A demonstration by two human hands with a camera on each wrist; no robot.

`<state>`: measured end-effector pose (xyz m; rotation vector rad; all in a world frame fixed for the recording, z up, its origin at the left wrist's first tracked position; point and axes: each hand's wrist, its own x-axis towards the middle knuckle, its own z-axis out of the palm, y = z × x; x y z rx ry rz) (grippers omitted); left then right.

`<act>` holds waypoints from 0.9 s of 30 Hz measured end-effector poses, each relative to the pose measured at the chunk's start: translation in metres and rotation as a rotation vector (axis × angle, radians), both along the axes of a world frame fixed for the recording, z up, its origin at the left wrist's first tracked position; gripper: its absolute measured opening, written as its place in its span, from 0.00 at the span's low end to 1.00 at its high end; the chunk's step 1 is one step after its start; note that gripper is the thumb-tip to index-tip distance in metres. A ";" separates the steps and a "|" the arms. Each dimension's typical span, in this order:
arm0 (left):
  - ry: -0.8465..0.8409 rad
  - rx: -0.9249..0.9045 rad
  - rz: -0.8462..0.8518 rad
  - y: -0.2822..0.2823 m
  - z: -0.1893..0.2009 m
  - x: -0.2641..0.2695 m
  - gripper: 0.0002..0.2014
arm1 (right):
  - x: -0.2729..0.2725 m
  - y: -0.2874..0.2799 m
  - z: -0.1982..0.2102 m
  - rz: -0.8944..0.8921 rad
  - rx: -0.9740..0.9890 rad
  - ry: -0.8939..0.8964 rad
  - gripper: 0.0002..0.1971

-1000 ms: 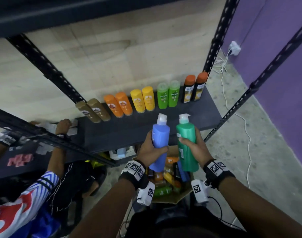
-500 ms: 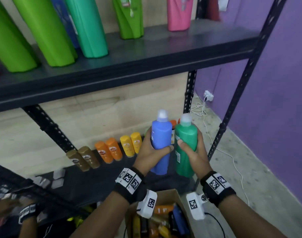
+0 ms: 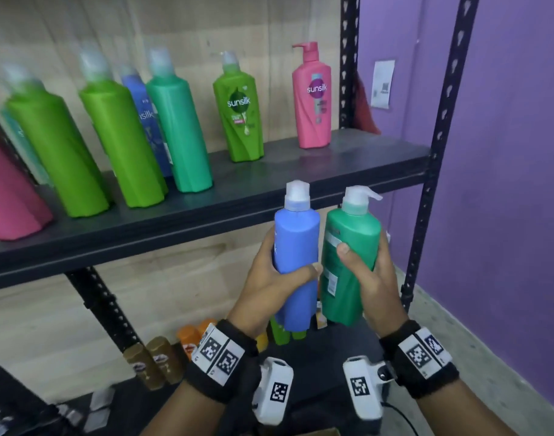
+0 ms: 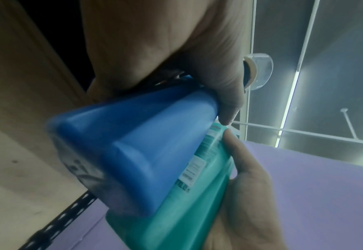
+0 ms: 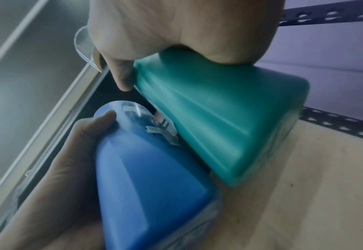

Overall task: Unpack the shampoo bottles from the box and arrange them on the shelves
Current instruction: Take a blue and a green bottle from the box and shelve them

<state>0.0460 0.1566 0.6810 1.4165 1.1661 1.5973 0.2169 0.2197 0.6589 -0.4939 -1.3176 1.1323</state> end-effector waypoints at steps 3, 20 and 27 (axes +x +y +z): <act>-0.008 0.044 0.014 -0.001 0.027 0.000 0.34 | -0.001 0.001 0.023 0.014 0.051 0.030 0.31; 0.043 0.307 0.203 0.024 0.179 -0.028 0.29 | -0.035 0.021 0.174 -0.112 0.299 0.038 0.30; 0.038 0.296 0.278 0.051 0.181 -0.053 0.26 | -0.069 0.049 0.196 -0.083 0.274 -0.006 0.32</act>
